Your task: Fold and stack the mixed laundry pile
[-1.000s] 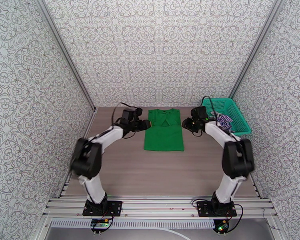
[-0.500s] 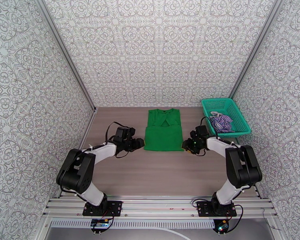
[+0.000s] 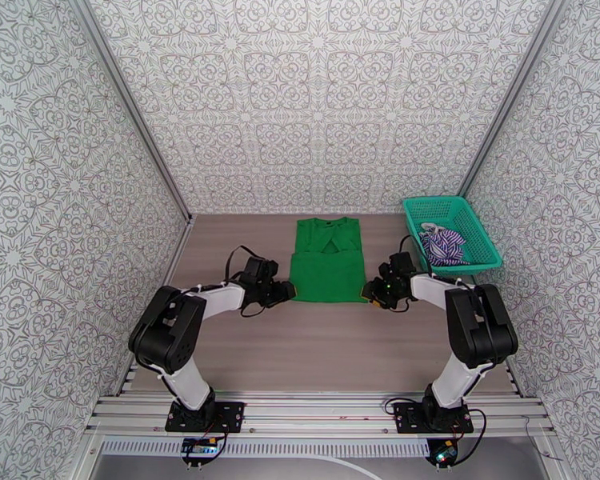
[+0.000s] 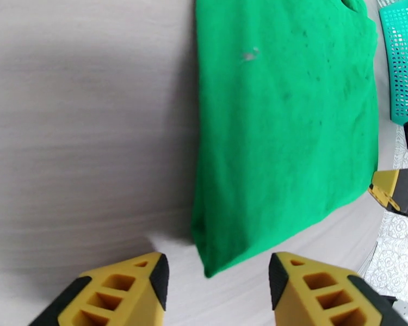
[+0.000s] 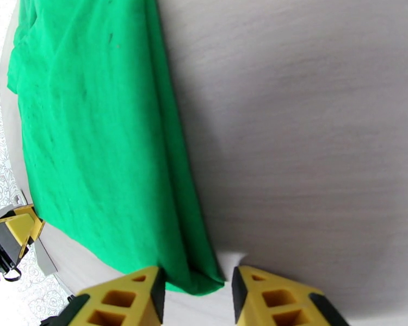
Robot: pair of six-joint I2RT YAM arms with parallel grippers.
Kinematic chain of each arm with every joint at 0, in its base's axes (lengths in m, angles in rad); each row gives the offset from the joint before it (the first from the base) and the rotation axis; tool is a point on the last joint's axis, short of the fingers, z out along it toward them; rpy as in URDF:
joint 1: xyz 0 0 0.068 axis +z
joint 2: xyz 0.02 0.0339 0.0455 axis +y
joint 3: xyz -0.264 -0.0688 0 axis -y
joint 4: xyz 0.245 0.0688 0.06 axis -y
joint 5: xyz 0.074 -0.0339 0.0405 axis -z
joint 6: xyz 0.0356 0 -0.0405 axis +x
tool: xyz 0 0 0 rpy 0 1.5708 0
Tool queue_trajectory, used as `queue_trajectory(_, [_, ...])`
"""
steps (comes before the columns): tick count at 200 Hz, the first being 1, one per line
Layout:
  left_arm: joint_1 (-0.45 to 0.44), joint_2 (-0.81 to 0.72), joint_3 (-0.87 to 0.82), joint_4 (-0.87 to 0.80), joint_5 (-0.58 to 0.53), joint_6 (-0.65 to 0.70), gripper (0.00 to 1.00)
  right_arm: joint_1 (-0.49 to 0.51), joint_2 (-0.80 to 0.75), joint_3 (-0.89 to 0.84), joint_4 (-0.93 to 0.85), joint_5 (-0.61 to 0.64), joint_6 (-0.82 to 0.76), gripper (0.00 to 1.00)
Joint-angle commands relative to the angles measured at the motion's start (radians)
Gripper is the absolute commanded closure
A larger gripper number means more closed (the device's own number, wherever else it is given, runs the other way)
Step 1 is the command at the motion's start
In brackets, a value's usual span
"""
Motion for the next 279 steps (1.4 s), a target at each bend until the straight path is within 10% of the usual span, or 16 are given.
queue_trajectory(1, [-0.017,0.046,0.033,0.018,-0.005,-0.027,0.48,0.002,0.018,-0.035,0.030,-0.024,0.029,0.61])
queue_trajectory(96, [-0.032,0.086,0.057,0.050,-0.014,-0.059,0.68,0.026,0.046,-0.016,0.085,-0.061,0.080,0.68])
queue_trajectory(151, [-0.030,0.045,0.047,0.032,-0.029,-0.047,1.00,0.025,0.021,-0.013,0.082,-0.058,0.089,0.87])
queue_trajectory(279, [-0.139,-0.317,-0.269,-0.061,-0.114,-0.084,1.00,0.049,-0.253,-0.275,-0.055,-0.010,0.069,1.00])
